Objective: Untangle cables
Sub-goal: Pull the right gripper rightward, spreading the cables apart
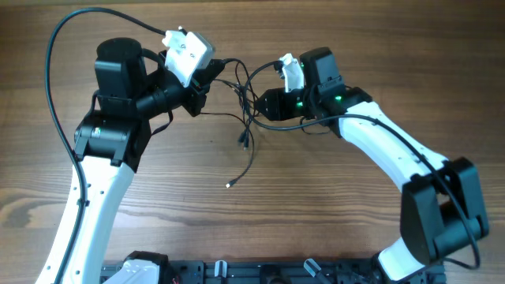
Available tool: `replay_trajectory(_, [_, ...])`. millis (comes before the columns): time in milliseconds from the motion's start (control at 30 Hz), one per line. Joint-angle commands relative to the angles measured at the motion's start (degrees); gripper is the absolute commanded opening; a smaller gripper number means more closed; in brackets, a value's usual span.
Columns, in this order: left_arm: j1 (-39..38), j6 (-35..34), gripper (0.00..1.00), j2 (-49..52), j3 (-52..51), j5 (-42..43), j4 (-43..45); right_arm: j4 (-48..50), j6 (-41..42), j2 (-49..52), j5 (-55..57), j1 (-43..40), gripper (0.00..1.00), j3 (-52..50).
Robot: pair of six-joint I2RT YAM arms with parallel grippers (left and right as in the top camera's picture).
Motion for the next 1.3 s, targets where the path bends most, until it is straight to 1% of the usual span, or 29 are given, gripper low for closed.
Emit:
replay_trajectory(0, [-0.09, -0.28, 0.04, -1.11, 0.87, 0.31, 0.2, 1.86, 1.55, 2.03, -0.13, 0.35, 0.45, -0.46])
replay_trajectory(67, [-0.11, -0.28, 0.04, -1.11, 0.87, 0.31, 0.09, 2.91, 1.86, 2.03, -0.59, 0.35, 0.41, -0.46])
replay_trajectory(133, [-0.11, -0.28, 0.04, -1.11, 0.87, 0.31, -0.17, 3.61, 1.88, 2.03, -1.29, 0.35, 0.41, -0.46])
replay_trajectory(267, [-0.11, -0.31, 0.04, -1.11, 0.87, 0.31, -0.59, 3.82, 1.79, 2.03, -1.42, 0.35, 0.42, -0.46])
replay_trajectory(333, [-0.11, -0.28, 0.04, -1.11, 0.87, 0.57, -0.79, 3.98, 1.77, 2.03, -1.46, 0.35, 0.45, -0.46])
replay_trajectory(400, [-0.11, -0.28, 0.04, -1.11, 0.87, 1.31, -0.87, 4.5, 1.73, 2.12, -1.44, 0.35, 0.46, -0.46])
replay_trajectory(467, [-0.11, -0.28, 0.04, -1.11, 0.87, 2.05, -0.83, 5.11, 1.62, 2.12, -1.9, 0.35, 0.4, -0.46])
replay_trajectory(567, [-0.11, -0.28, 0.04, -1.11, 0.87, 2.08, -0.85, 6.19, 1.62, 2.12, -2.08, 0.35, 0.36, -0.46])
replay_trajectory(600, [-0.11, -0.28, 0.04, -1.11, 0.87, 2.05, -0.85, 6.4, 1.62, 2.12, -2.08, 0.35, 0.33, -0.46])
replay_trajectory(733, [-0.11, -0.28, 0.04, -1.11, 0.87, 2.08, -0.83, 6.58, 1.51, 2.12, -2.1, 0.35, 0.3, -0.46])
replay_trajectory(833, [-0.11, -0.28, 0.04, -1.11, 0.87, 2.12, -0.85, 6.62, -0.13, 2.12, -3.39, 0.35, 0.29, -0.46])
replay_trajectory(1000, [-0.11, -0.31, 0.04, -1.11, 0.87, 2.29, -0.85, 7.56, 0.17, 2.36, -3.39, 0.35, 0.07, -0.46])
replay_trajectory(1033, [-0.11, -0.31, 0.04, -1.11, 0.87, 2.29, -0.85, 7.87, 0.33, 2.47, -3.39, 0.35, 0.05, -0.46])
replay_trajectory(1133, [-0.09, -0.31, 0.04, -1.11, 0.87, 2.27, -1.01, 7.93, 1.66, 2.49, -1.99, 0.35, 0.05, -0.46])
replay_trajectory(1200, [-0.09, -0.28, 0.04, -1.11, 0.87, 2.23, -1.31, 6.97, 6.84, 2.49, 3.82, 0.35, 0.05, -0.46])
replay_trajectory(1267, [-0.09, -0.26, 0.04, -1.11, 0.87, 2.19, -1.57, 5.31, 10.12, 2.49, 8.87, 0.15, 0.05, -0.46])
